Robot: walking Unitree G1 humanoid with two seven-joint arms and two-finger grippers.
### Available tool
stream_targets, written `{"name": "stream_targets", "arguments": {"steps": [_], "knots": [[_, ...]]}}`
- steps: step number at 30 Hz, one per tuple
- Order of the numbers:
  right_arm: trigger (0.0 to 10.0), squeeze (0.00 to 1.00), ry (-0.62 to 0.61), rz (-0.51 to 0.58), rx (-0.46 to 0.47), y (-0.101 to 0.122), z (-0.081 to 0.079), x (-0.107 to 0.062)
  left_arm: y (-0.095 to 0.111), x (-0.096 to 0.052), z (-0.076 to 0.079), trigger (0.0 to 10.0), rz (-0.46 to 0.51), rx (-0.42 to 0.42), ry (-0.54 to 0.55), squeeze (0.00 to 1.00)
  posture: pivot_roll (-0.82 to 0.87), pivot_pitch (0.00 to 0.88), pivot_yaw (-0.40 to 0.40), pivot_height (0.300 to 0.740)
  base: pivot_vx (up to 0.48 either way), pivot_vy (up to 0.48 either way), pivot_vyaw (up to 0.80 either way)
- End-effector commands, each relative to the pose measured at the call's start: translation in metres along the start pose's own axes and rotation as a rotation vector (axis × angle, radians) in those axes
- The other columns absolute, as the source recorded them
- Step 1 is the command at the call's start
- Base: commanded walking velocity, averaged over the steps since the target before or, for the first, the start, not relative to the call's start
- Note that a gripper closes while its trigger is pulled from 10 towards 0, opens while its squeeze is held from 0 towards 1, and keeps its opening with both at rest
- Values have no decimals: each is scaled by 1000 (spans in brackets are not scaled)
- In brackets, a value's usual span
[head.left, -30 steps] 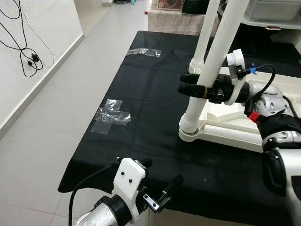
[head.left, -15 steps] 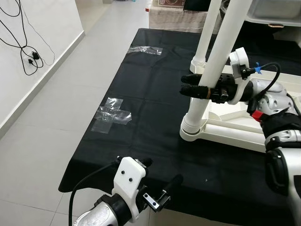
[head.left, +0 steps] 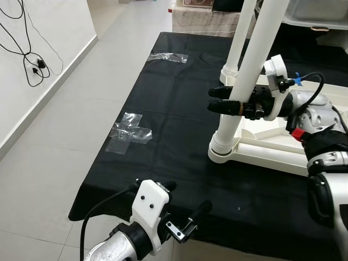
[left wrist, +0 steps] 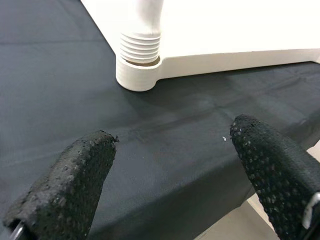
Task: Building children table
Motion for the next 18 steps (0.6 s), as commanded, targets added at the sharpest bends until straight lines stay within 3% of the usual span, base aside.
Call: {"name": "stream_targets", "arguments": {"steps": [1,18], "knots": [[10000,0,16,-14,26,-6,-2,-4,-4,-1,1,10000,-23,-10,-7,0,153,239,-16,740,0,0,0],[10000,0,44,-1,47,-3,-7,-6,-6,-1,0,10000,-32,-11,-9,0,159,240,-11,740,0,0,0]]}}
Point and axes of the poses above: a point about 5 cm out from each wrist's last joint towards the gripper, its own x axis pointing out of the wrist towards the gripper, its own y axis along the axis of the wrist's last joint, z = x × y, the point moved 1 cm from there along x, pointing out of the wrist towards the gripper, and after that the axes turned 11 degrees about x, right-handed, at the moved point
